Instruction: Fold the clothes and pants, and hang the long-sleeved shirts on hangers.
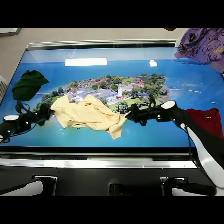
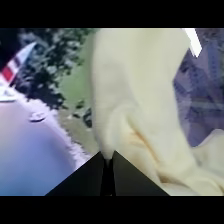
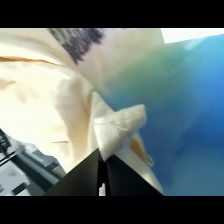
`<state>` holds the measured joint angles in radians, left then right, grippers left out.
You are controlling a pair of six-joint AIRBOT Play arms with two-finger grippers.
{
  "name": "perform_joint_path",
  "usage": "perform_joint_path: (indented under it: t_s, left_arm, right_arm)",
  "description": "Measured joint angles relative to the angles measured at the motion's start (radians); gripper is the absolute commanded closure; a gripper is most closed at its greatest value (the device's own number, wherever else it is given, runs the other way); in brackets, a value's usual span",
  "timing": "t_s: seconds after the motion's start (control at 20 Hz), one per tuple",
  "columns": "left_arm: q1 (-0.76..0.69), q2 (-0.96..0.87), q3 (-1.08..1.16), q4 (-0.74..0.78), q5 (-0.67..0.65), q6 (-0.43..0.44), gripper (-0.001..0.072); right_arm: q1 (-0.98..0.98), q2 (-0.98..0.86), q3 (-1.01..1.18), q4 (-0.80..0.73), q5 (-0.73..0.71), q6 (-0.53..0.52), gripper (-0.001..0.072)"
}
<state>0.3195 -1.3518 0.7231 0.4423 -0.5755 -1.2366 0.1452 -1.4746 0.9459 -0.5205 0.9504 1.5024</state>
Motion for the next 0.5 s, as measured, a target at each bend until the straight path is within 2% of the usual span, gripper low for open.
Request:
perform_joint_path:
  t_s: [0.15, 0.3, 0.5]
  left_arm:
    - [0.0, 0.085, 0.095, 0.018, -0.02, 0.019, 0.0694]
    - [0.0, 0.205, 0.23, 0.089, -0.084, 0.013, 0.0694]
    - [-0.001, 0.418, 0.416, 0.282, -0.138, -0.122, 0.0693]
  right_arm:
    - [0.0, 0.111, 0.086, -0.128, -0.042, -0.003, 0.0689]
    - [0.0, 0.23, 0.259, -0.336, -0.066, 0.011, 0.0689]
    - [0.0, 0.382, 0.526, -0.643, -0.074, 0.035, 0.0688]
